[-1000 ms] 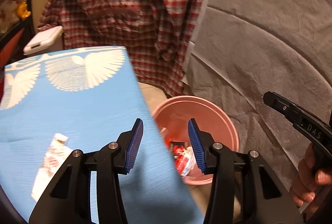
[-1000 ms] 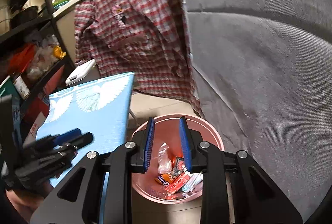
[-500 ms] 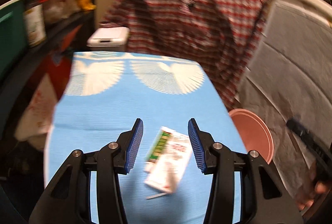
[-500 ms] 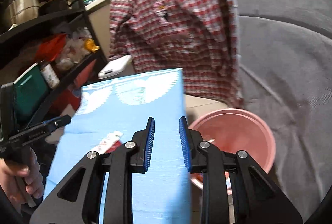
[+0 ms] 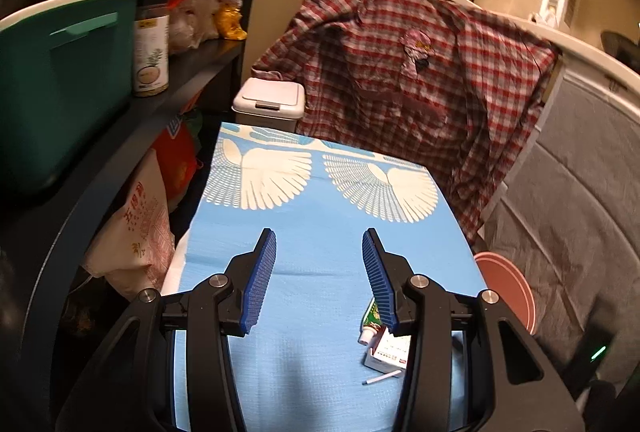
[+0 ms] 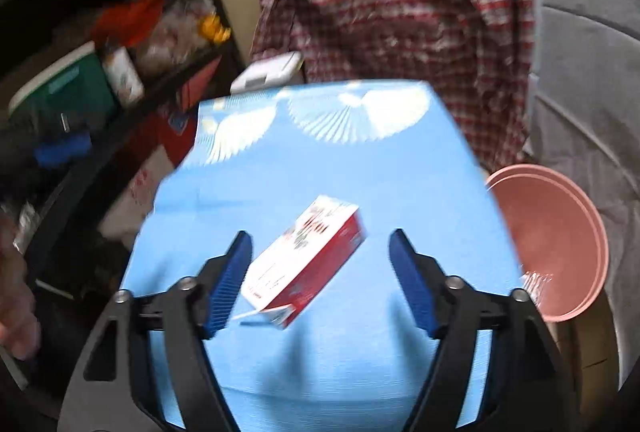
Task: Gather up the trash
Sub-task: 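Reach both tools back to the board toward the milk carton and green tube, then grasp the white milk carton with the right tool while the left tool grasps the green tube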
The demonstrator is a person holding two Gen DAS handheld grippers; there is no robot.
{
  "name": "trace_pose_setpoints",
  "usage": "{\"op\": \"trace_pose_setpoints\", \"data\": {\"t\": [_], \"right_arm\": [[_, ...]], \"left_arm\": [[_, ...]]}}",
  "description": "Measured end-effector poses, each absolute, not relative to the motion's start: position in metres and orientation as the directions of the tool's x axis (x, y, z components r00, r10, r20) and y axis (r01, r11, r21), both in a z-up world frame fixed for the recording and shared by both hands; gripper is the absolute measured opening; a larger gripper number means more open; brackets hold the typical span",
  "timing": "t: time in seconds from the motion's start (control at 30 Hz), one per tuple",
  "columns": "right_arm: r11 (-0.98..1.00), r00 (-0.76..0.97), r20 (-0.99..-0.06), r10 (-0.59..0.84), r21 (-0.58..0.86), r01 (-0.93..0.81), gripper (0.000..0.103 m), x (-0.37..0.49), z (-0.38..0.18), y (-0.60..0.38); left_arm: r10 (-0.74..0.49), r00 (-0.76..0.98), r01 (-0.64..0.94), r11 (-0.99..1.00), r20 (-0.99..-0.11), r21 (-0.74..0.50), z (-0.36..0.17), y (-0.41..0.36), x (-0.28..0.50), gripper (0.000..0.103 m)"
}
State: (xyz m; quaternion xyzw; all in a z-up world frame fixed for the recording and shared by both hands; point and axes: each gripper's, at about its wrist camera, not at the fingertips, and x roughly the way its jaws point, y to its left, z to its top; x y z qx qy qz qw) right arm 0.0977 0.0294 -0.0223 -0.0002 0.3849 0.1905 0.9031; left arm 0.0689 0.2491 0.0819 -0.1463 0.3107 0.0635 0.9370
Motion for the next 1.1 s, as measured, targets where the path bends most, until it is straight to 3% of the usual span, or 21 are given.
{"op": "trace_pose_setpoints", "data": {"t": [0.13,0.5,0.6,0.73,1.1], "right_arm": [[0.931,0.599,-0.742,0.302,0.096,-0.351,0.083,0.099,-0.047,0.064],[0.964,0.560,-0.820,0.118,-0.041,-0.264,0.082,0.119,-0.074,0.086],[0.963,0.548,-0.829,0.109,-0.049,-0.266,0.077,0.124,-0.073,0.074],[0.959,0.526,-0.842,0.121,-0.037,-0.279,0.055,0.133,-0.069,0.051],[0.937,0.463,-0.858,0.223,0.058,-0.344,0.052,0.148,-0.062,-0.008]], "left_arm": [[0.023,0.804,-0.217,0.942,-0.594,-0.257,0.082,0.261,0.069,0.045],[0.003,0.795,-0.209,0.940,-0.607,-0.268,0.075,0.264,0.077,0.045],[-0.010,0.783,-0.200,0.943,-0.622,-0.267,0.068,0.260,0.086,0.045],[-0.042,0.764,-0.185,0.942,-0.644,-0.280,0.054,0.254,0.098,0.045],[-0.140,0.658,-0.109,0.955,-0.740,-0.277,-0.005,0.215,0.129,0.043]]}}
